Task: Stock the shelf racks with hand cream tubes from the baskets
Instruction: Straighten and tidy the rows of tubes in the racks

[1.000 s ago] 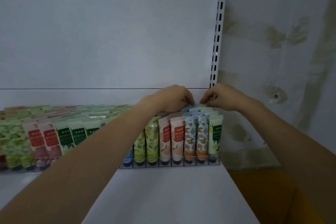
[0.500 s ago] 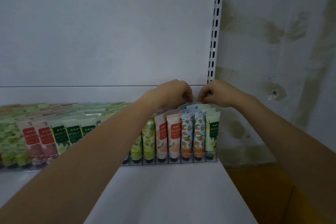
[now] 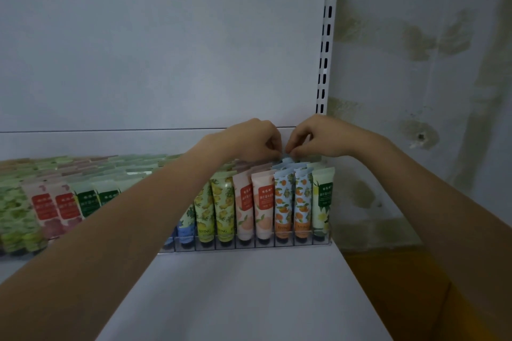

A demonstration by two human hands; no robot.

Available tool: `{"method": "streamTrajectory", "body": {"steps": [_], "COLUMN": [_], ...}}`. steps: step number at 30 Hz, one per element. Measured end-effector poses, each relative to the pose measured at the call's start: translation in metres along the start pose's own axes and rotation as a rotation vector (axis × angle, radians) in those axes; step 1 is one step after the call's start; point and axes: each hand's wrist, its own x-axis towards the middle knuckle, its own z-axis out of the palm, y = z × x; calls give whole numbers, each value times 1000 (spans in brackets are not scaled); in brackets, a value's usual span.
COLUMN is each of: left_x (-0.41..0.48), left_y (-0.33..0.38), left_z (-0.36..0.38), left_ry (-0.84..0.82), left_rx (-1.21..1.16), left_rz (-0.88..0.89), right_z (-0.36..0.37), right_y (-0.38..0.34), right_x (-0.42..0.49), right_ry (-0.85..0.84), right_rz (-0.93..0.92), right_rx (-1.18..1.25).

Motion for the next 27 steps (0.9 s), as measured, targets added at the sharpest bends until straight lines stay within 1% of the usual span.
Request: {"method": "streamTrajectory", "body": {"steps": [2, 4, 9, 13, 16, 18, 22, 25, 27], "left_x": [0, 0, 1, 0, -2, -5, -11, -14, -16], "left_y": [0, 0, 2, 4, 2, 0, -4, -5, -5], "left_z": [0, -1, -2, 0, -2, -6, -12, -14, -14], "left_ry": [-23, -32, -43, -38, -23, -20, -73, -100, -109], "left_rx": [0, -1, -9, -8, -31, -49, -50, -54, -55], "left_rz": [-16, -18, -1, 11, 7, -9, -36, -58, -63], "right_z": [2, 5, 7, 6, -1, -4, 4, 13, 16], "right_y": [-3, -4, -4, -3, -1, 1, -1, -7, -7], "right_x": [2, 4, 5, 1, -5, -7, -4, 0, 2], "right_ry": [-42, -44, -46, -42, 0, 39, 103, 47, 22], "right_rz": [52, 82, 95, 80, 58, 45, 1, -52, -50], "right_rx": [-19, -41, -33, -14, 38, 30, 21, 5, -13]}}
